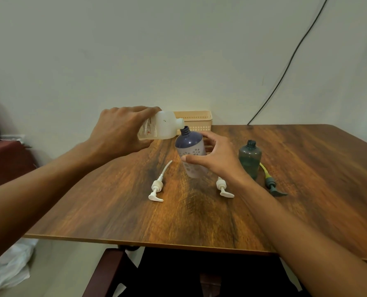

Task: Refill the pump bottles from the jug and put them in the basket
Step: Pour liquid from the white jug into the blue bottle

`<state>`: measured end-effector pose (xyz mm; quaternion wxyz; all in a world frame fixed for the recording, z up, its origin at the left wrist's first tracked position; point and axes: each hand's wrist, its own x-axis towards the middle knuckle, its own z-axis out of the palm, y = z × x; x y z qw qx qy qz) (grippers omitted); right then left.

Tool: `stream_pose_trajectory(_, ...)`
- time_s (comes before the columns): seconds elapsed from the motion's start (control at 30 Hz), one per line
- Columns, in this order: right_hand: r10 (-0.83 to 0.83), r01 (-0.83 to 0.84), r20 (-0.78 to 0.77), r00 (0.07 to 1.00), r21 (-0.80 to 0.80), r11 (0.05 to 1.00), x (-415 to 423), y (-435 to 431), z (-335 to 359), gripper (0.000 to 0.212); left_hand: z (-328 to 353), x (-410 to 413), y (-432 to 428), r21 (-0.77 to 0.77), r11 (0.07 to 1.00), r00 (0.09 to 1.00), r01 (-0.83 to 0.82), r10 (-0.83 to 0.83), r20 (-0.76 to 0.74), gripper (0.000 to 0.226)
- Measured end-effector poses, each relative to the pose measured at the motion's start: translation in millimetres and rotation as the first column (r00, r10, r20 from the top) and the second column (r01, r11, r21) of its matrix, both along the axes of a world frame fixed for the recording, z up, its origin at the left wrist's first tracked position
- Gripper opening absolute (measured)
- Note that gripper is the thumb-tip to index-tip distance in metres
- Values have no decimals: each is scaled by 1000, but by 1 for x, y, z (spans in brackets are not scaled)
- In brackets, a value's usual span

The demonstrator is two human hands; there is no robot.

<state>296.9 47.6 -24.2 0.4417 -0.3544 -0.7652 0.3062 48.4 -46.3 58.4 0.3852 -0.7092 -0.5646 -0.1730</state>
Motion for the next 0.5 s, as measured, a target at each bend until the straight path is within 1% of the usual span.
stream_pose_trajectory(0.5, -8, 8, 16, 1000, -8, 1000, 0, -3, 1, 85, 5, -1, 3, 9, 1000, 997, -23, 24, -75, 76)
